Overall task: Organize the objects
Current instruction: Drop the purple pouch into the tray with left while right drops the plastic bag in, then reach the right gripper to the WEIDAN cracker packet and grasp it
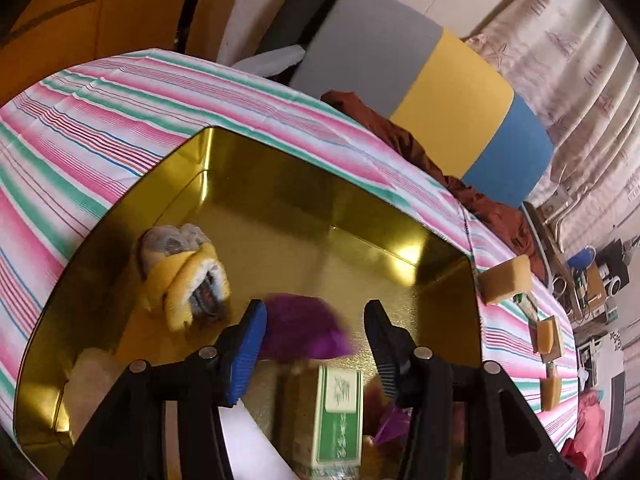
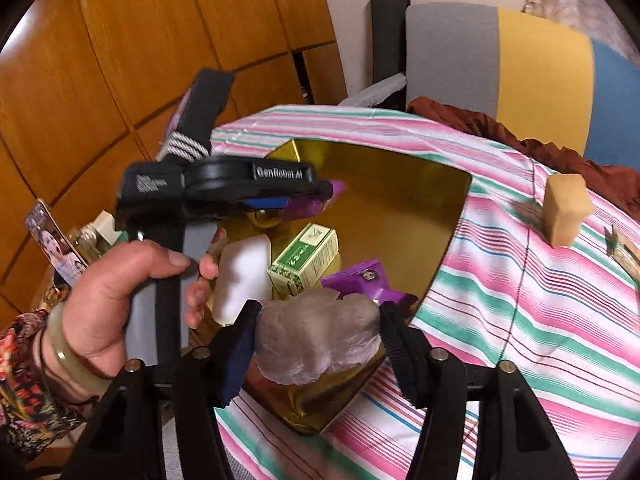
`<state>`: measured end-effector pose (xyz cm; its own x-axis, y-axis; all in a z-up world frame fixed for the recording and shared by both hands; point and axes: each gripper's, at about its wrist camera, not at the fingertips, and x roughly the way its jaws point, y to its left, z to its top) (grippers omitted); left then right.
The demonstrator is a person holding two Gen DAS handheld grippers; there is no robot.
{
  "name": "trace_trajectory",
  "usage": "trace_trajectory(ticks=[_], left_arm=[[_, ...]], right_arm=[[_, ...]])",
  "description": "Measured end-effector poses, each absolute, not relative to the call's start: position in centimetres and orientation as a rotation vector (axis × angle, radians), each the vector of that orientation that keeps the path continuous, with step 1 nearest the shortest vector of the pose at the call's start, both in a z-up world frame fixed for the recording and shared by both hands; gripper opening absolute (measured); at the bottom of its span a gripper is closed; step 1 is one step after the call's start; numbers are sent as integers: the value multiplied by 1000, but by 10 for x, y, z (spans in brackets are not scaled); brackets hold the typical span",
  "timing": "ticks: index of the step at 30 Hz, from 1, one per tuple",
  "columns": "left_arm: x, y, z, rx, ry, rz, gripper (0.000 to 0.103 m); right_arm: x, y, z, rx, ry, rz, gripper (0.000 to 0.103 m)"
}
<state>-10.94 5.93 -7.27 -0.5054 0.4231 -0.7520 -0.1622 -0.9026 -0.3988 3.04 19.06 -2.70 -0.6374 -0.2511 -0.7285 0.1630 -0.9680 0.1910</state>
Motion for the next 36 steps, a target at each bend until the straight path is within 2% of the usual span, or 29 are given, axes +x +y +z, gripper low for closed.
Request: trace_trajectory(ticks=[4,10,14,24,30,36], left_arm=[[-93,56,-59,-1256,-397,2507,52],[-71,41,-48,-1192,-544,2567,52],[-53,44,-40,-1154,-569,2575,52],[-6,109,-23,-1086,-407,2379,52],[28,169,-17,-1039,-238,2242,52],[57,215,-26,-1062,-123,2133,52]], right_arm=[[34,192,-27,1187,-171,-2663,63],[42,203,-24,1168,-222,-2686,67],[51,213,-20,1145,-267,-2711,67],[95,290,-12,1181,-316,-2871,67],[129,379,-16,1336,-292,-3055,68],[160,495,-37,1536,-424,-3220,68]])
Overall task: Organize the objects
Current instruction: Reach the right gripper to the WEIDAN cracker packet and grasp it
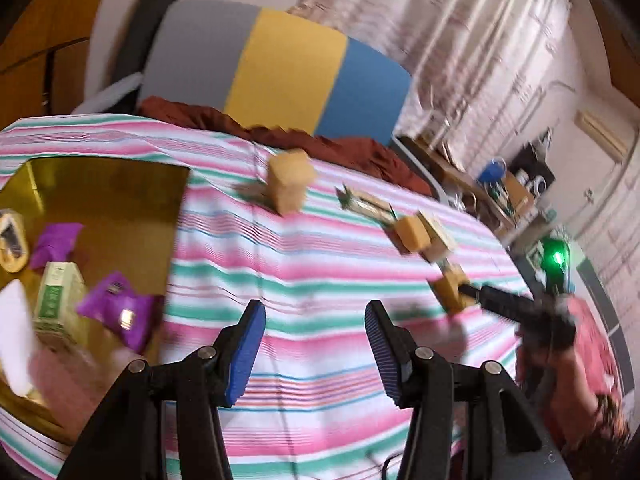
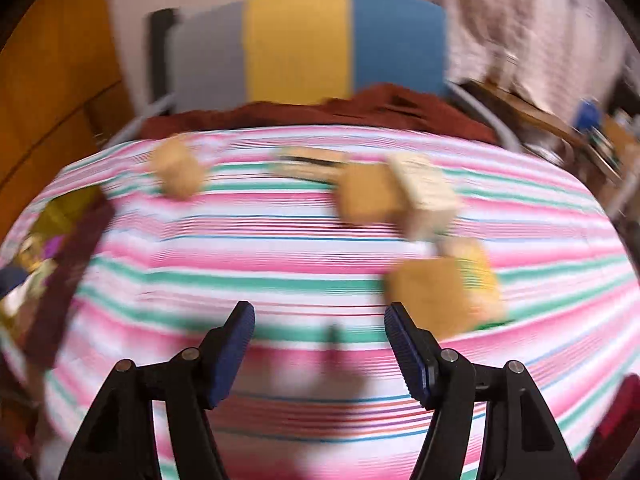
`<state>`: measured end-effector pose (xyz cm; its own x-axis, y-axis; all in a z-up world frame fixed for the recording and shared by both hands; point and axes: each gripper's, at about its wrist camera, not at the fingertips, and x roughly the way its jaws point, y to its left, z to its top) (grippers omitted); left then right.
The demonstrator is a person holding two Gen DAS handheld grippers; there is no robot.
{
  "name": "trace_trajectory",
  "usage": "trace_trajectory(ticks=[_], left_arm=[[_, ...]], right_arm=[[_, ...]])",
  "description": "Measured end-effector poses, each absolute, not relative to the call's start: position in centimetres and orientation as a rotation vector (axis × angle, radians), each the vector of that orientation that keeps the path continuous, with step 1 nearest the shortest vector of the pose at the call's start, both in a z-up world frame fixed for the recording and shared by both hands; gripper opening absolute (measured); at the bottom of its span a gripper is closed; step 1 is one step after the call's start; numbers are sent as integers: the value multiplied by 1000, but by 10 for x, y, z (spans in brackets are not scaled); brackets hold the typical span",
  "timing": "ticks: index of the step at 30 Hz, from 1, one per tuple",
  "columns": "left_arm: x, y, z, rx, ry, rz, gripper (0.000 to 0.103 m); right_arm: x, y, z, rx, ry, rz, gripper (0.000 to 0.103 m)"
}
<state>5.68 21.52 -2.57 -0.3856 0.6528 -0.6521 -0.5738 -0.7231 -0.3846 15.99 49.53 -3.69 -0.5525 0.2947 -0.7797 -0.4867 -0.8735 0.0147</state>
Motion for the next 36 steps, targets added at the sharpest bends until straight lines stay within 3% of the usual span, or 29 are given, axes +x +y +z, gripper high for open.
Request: trace_trajectory(ticks=[10,13,20,24,36], left_arm=[[72,237,-39,-1124,-47,2087,52],[74,242,-43,-1137,-41,2083,52],[81,260,-47,-1147,22,2056,52],[84,273,-49,-1151,43,2038,52],[89,344,-52,-1151,145,1908,52]], right_arm=[[163,563,-61,-1143,462,2317,68],[157,560,-71,-1180,504,2340,77],[166,552,-38,-1081,585,2507,76],[180,588,-30,-1023,471,2342,76],[163,623,-84,-1279,414,2176,67]])
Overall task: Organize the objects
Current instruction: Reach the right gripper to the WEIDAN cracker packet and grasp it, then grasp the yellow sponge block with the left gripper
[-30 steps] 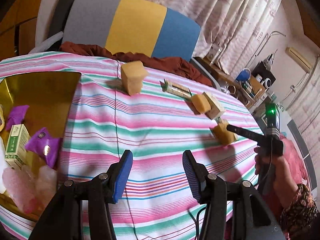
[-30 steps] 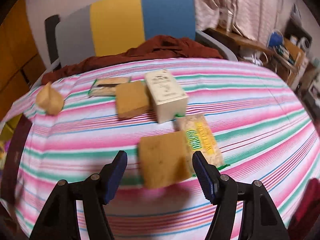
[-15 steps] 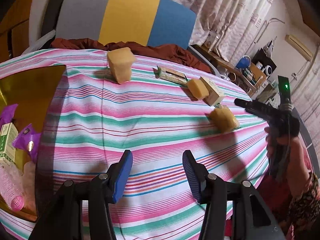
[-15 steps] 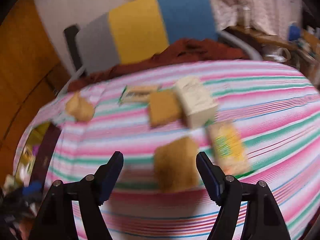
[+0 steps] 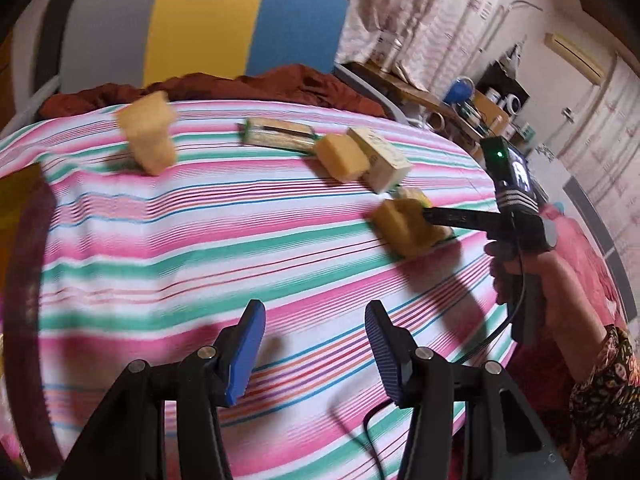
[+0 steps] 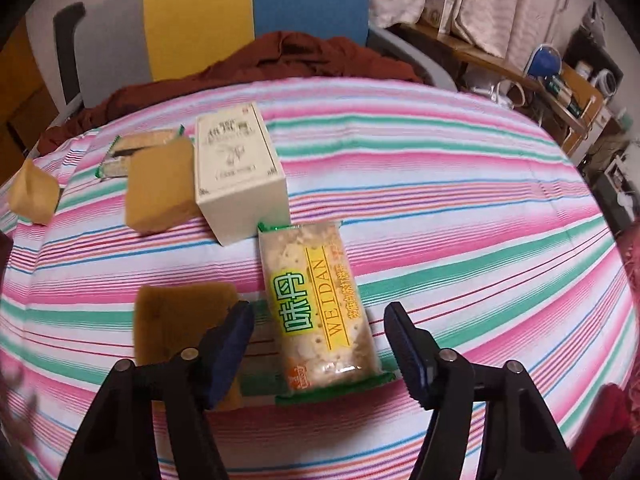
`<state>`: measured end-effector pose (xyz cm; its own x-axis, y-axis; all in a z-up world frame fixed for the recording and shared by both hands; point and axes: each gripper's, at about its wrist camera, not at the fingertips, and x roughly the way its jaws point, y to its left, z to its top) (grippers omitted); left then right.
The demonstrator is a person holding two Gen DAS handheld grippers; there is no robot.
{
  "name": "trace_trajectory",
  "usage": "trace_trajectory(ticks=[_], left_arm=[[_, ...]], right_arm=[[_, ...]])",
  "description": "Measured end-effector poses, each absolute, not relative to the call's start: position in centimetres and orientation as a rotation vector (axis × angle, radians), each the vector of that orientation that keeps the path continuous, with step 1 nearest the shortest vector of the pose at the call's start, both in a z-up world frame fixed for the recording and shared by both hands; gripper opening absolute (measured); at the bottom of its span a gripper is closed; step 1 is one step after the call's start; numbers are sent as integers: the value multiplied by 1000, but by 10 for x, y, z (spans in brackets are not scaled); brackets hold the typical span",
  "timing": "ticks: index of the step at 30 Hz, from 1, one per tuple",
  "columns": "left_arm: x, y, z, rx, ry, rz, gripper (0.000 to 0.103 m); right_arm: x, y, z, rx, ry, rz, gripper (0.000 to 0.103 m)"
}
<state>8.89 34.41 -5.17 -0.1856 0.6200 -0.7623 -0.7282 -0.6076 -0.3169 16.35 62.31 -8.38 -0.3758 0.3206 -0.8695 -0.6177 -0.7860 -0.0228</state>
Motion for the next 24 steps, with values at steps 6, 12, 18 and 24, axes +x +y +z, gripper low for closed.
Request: trace_trajectory(ticks=[6,12,18,24], left_arm=[[85,389,-56,-1179,186,1852,52],[89,439,-57,-1180,265,1796,55],[88,483,-63,-1218,261,1739,61],[87,511,-71,-1253,250,1705,63]], right_arm=[[173,636,-92,-1295,583,2154,52],[191,636,-86,-1301,664,2090,51],[211,652,-72,-1236,617,1999,51],[216,653,-57,-1163,561,1997,51]])
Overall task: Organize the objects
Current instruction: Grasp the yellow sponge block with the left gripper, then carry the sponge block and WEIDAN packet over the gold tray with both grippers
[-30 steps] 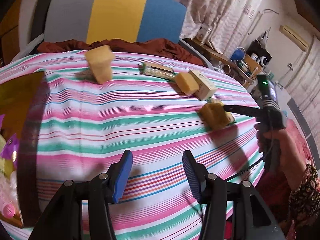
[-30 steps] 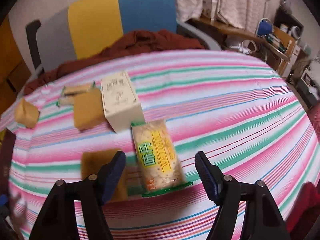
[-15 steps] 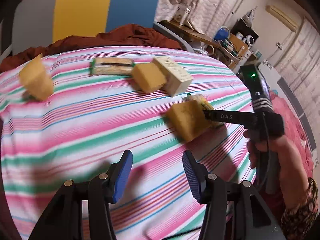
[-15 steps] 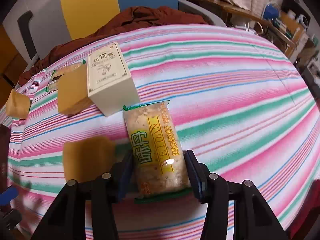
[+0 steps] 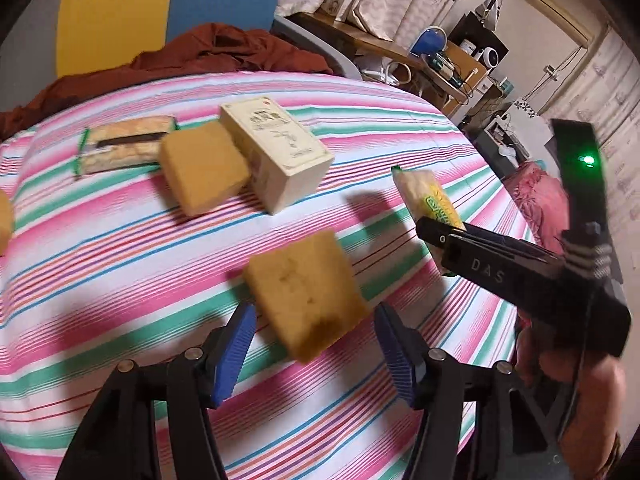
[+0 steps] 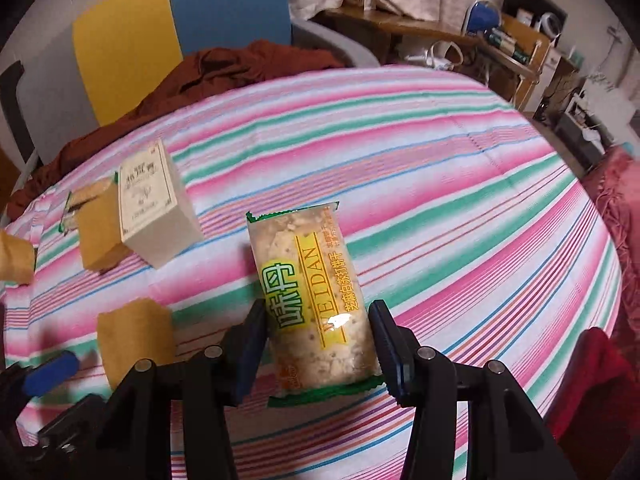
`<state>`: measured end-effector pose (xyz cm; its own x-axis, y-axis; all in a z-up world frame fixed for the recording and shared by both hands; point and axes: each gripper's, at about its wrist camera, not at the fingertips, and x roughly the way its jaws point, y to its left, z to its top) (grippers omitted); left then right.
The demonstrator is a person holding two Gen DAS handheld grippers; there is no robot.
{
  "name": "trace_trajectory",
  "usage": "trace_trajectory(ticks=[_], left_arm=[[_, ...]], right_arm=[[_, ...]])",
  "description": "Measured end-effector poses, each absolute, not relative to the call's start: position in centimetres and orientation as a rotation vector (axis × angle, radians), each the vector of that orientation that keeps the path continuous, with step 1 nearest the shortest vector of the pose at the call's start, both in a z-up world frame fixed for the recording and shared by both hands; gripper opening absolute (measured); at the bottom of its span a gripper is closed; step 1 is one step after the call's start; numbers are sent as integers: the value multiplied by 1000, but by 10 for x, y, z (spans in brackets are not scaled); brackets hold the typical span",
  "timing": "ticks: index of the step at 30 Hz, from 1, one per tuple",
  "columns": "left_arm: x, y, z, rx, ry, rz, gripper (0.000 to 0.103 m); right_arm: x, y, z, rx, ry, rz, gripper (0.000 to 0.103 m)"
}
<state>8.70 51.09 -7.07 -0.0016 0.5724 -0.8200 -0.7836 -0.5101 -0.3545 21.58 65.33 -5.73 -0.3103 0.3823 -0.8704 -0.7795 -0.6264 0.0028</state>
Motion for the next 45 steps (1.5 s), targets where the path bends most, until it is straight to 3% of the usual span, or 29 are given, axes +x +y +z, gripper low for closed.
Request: trace_trajectory(ticks=[13,19,34,45], left_arm=[[88,538,-95,-1288,341,1748,69],[99,525,-93,-1164,368,1781,56],[99,451,-90,-1076,254,1850,55],[78,336,-40,-946,76,2030,55]], right_arm=[[216,652,-32,-1044,437,1974,51],[212,648,-31,-1031,423,2001,51],[203,641,-39,-1040,502,2113,51],[182,606,-36,-1002,472,2315,51]])
